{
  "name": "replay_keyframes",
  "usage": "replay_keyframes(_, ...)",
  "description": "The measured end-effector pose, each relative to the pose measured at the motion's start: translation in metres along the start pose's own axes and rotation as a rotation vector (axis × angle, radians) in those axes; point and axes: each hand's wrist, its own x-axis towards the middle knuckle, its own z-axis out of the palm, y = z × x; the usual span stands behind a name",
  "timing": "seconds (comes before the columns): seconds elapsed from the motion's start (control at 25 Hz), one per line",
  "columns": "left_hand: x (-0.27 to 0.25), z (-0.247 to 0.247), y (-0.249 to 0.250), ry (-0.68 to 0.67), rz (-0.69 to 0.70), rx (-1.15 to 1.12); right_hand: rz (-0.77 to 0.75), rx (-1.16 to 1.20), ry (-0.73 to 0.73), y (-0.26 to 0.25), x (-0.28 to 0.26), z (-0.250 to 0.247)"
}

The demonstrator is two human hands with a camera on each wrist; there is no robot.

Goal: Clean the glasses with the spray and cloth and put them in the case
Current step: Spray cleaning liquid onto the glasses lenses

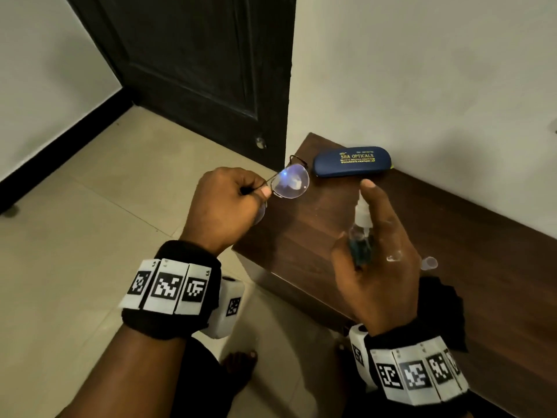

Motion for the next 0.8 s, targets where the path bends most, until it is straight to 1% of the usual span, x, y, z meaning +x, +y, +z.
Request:
replay_keyframes(0.16,0.0,0.003,-0.001,-0.042,-0.004,0.029,-0.017,-0.035,0.009,-0.01,0.002,0.009)
replay_keyframes(0.28,0.0,0.002,0.0,-0.048,-0.005,0.016,0.001,-0.064,-0.01,-0.011,-0.001,0.016)
replay_keyframes(0.4,0.001,0.001,-0.001,-0.052,-0.026,-0.016,0.021,-0.061,0.019,-0.01,-0.001,0.017)
replay_keyframes(0.56,0.0,0.001,-0.001,-0.059,-0.038,-0.012,0.04,0.023,0.075,-0.005,0.0,0.014)
replay_keyframes(0.6,0.0,0.001,0.0,-0.036,-0.043,-0.028,0.04,0.05,0.08,-0.004,0.0,0.013)
replay_keyframes(0.64,0.001,0.001,0.002,0.017,-0.056,-0.077,0.036,0.066,0.083,-0.003,0.0,0.013)
replay_keyframes(0.68,0.002,0.001,0.004,0.092,-0.089,-0.173,0.027,0.075,0.085,-0.003,0.0,0.013)
replay_keyframes(0.76,0.005,-0.001,0.009,0.232,-0.192,-0.473,0.005,0.083,0.089,-0.001,-0.001,0.013)
replay_keyframes(0.8,0.007,-0.003,0.01,0.267,-0.241,-0.614,-0.005,0.084,0.091,0.0,-0.001,0.013)
